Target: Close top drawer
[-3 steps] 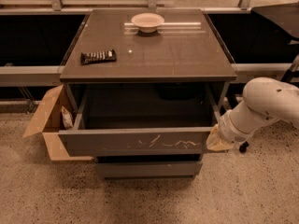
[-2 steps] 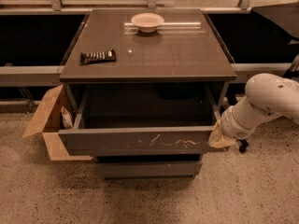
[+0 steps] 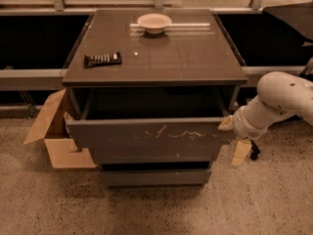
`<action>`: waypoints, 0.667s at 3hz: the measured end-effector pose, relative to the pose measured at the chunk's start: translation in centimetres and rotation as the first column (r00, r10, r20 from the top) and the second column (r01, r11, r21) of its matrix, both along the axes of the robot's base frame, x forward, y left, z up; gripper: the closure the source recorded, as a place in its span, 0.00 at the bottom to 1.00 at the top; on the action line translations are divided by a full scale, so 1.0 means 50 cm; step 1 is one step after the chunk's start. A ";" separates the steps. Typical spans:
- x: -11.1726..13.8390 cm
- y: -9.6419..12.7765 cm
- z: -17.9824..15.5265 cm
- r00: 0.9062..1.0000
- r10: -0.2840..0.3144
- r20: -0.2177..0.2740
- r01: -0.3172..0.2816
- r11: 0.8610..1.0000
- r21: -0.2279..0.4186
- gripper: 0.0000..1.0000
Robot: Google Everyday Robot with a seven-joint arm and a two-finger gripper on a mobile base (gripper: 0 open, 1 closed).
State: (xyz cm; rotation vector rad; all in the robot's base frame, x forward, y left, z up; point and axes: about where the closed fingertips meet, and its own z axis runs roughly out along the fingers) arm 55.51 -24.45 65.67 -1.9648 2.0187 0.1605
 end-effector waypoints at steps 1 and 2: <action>-0.002 0.000 0.000 1.000 0.000 0.000 0.000 1.000 0.000 0.00; 0.026 -0.025 0.007 1.000 -0.012 0.014 0.011 1.000 0.005 0.00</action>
Offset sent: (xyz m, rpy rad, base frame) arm 0.0454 -0.0428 0.0153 0.0136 -0.0493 -0.0417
